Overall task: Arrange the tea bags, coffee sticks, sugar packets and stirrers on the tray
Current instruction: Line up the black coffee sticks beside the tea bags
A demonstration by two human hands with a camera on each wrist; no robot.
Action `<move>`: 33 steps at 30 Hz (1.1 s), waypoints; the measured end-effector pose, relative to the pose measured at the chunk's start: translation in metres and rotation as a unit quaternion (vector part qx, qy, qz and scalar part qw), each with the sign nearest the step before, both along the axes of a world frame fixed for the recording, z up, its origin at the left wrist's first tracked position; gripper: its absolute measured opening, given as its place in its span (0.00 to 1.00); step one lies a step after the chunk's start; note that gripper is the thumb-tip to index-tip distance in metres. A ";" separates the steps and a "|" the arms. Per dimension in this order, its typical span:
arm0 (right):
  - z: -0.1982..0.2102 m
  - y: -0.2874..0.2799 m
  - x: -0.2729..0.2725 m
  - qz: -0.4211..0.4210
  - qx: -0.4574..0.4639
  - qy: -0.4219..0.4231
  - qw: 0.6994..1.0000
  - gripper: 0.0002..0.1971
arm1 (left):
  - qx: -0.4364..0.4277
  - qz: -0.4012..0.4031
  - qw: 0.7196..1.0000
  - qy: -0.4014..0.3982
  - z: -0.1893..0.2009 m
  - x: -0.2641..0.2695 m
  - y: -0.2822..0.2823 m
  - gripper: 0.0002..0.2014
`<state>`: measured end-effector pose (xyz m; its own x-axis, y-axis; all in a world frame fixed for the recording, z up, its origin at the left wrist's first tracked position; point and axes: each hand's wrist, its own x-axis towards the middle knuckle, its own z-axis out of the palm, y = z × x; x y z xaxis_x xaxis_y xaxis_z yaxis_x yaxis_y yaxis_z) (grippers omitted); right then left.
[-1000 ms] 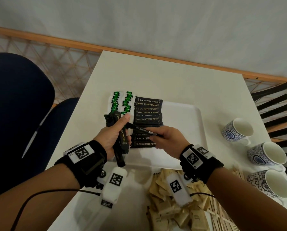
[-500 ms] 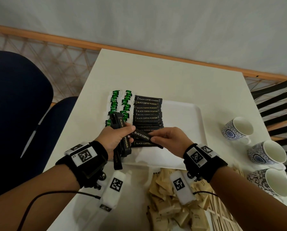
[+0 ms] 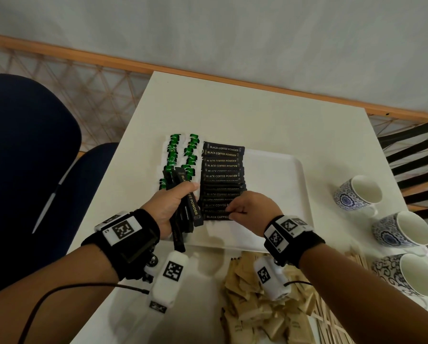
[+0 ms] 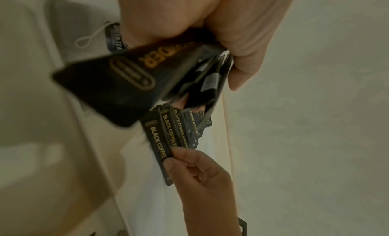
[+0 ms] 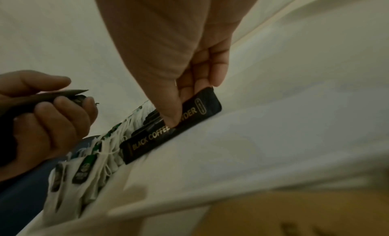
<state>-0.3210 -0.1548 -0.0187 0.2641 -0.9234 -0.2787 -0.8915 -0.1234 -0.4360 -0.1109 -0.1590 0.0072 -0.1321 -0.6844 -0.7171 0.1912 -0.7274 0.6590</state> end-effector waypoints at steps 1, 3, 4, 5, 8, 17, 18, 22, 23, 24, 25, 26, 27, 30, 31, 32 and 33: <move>-0.002 -0.001 0.001 -0.004 -0.014 -0.001 1.000 0.08 | 0.002 -0.001 1.000 0.000 0.000 0.000 0.000 0.12; -0.005 -0.002 0.003 -0.003 -0.042 0.003 0.999 0.08 | 0.003 -0.003 1.000 0.001 0.001 0.000 -0.001 0.11; -0.007 -0.002 0.004 0.000 -0.052 0.007 0.999 0.08 | 0.005 -0.004 1.000 0.003 0.001 0.000 -0.001 0.11; -0.008 -0.003 0.005 0.003 -0.060 0.013 0.998 0.08 | 0.010 -0.004 1.000 0.003 0.001 0.001 -0.001 0.10; -0.011 -0.004 0.006 0.000 -0.074 0.017 0.997 0.07 | 0.019 0.000 1.000 0.008 0.001 0.002 -0.001 0.07; 0.000 -0.001 0.007 -0.028 -0.094 -0.079 0.992 0.09 | -0.005 -0.013 1.000 -0.005 0.004 -0.003 0.002 0.07; 0.005 -0.001 0.010 -0.038 -0.062 -0.110 0.991 0.10 | -0.005 -0.015 1.000 -0.002 0.004 -0.004 0.003 0.08; 0.017 0.002 0.025 -0.067 0.104 -0.242 0.962 0.09 | -0.007 -0.029 0.999 0.036 0.007 -0.010 0.005 0.09; 0.017 0.003 0.027 -0.068 0.111 -0.259 0.957 0.09 | -0.008 -0.032 0.998 0.048 0.010 -0.012 0.006 0.08; 0.018 0.003 0.028 -0.072 0.107 -0.274 0.953 0.09 | -0.010 -0.031 0.998 0.053 0.010 -0.013 0.006 0.08; 0.019 0.003 0.026 -0.078 0.098 -0.283 0.951 0.09 | -0.015 -0.025 0.998 0.049 0.011 -0.013 0.006 0.07; 0.019 0.001 0.023 -0.084 0.085 -0.280 0.953 0.09 | -0.019 -0.015 0.999 0.038 0.010 -0.013 0.005 0.06; 0.019 -0.001 0.018 -0.089 0.072 -0.259 0.959 0.10 | -0.019 -0.004 0.999 0.027 0.009 -0.011 0.003 0.05; 0.021 -0.006 -0.001 -0.080 0.054 -0.134 0.986 0.11 | 0.010 0.019 0.999 0.030 0.007 -0.003 0.000 0.07; 0.022 -0.007 -0.007 -0.059 0.051 -0.081 0.994 0.11 | 0.016 0.024 0.999 0.036 0.007 -0.001 0.000 0.07; 0.024 -0.007 -0.012 -0.032 0.054 -0.030 0.998 0.10 | 0.017 0.029 0.999 0.039 0.006 0.002 -0.001 0.06; 0.025 -0.005 -0.014 -0.005 0.059 0.009 0.998 0.10 | 0.014 0.035 0.998 0.043 0.006 0.004 -0.002 0.05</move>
